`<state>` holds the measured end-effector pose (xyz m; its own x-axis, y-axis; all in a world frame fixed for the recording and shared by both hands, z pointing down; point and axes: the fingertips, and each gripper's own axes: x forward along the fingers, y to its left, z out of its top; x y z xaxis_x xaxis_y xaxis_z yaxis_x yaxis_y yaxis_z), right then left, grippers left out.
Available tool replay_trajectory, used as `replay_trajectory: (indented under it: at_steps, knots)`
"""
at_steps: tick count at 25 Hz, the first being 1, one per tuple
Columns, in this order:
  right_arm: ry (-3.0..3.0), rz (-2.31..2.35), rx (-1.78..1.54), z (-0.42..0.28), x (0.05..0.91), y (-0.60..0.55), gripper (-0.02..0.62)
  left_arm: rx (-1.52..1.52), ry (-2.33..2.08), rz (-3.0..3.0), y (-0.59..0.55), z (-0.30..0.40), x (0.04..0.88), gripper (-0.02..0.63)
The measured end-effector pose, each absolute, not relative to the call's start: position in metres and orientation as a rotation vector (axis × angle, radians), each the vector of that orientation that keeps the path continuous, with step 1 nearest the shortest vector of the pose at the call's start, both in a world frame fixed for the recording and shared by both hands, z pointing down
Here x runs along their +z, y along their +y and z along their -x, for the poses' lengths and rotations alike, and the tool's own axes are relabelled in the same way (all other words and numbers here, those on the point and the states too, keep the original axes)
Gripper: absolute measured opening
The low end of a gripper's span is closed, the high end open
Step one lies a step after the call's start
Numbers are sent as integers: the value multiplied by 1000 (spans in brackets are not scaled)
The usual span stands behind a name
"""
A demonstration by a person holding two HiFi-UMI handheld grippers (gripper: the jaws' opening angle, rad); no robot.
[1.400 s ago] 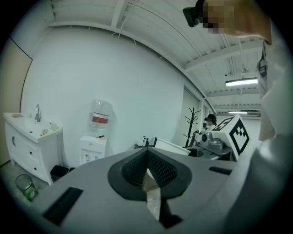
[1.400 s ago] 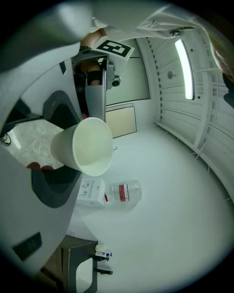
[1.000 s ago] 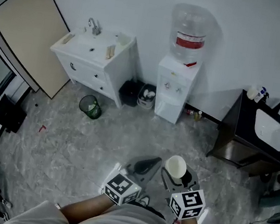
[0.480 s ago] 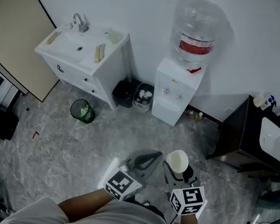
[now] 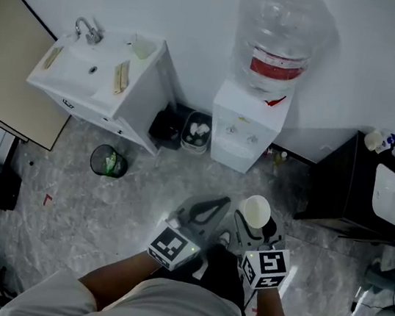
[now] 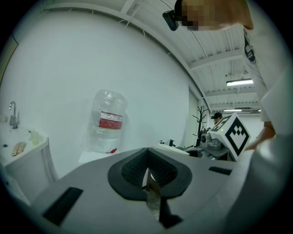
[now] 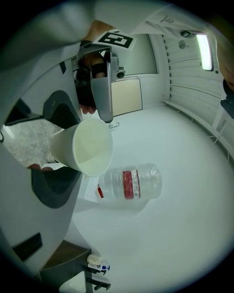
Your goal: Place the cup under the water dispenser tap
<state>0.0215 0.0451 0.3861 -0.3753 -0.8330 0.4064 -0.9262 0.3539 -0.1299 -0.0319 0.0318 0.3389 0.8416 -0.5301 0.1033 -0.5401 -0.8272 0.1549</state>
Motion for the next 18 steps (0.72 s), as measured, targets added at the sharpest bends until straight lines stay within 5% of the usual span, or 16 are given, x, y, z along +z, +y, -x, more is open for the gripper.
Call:
replay_trajectory:
  at_steps: [18]
  knots:
    - [-2333,-1392,463,-55,541,-148,264,7,-982,-2694,-157,-12,418,3]
